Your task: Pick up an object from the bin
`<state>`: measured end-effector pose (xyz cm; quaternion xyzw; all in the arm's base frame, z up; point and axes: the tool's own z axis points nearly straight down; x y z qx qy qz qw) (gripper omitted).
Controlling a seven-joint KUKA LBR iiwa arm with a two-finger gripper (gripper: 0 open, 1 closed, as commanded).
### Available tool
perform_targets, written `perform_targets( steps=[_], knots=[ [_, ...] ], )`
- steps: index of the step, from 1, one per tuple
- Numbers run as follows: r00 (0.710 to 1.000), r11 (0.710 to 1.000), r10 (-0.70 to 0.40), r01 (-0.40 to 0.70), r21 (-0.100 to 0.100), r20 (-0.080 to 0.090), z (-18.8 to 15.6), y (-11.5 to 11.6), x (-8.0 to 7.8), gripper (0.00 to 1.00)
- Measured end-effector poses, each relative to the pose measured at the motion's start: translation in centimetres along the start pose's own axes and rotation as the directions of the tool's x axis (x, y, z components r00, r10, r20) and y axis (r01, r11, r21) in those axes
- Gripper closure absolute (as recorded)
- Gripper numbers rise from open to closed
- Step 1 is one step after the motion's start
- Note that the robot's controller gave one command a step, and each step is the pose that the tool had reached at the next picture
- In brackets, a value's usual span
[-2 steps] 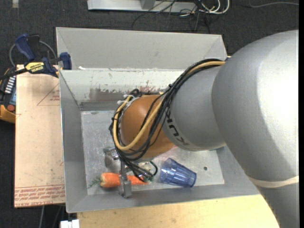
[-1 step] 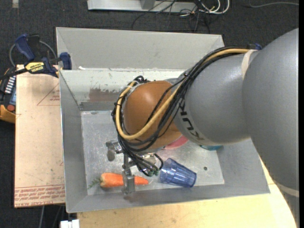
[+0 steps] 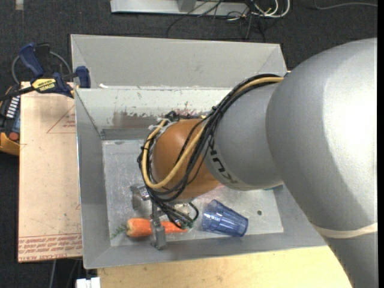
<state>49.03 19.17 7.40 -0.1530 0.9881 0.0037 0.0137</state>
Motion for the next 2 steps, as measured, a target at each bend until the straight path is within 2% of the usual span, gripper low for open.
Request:
perform_targets(
  steps=[1,2],
  knots=[
    [0.999,0.999,-0.041,0.041,-0.001,-0.007,0.12,0.21,-0.24,0.00],
    [1.000,1.000,0.002,-0.002,-0.002,0.000,0.06,0.03,-0.01,1.00]
  ],
)
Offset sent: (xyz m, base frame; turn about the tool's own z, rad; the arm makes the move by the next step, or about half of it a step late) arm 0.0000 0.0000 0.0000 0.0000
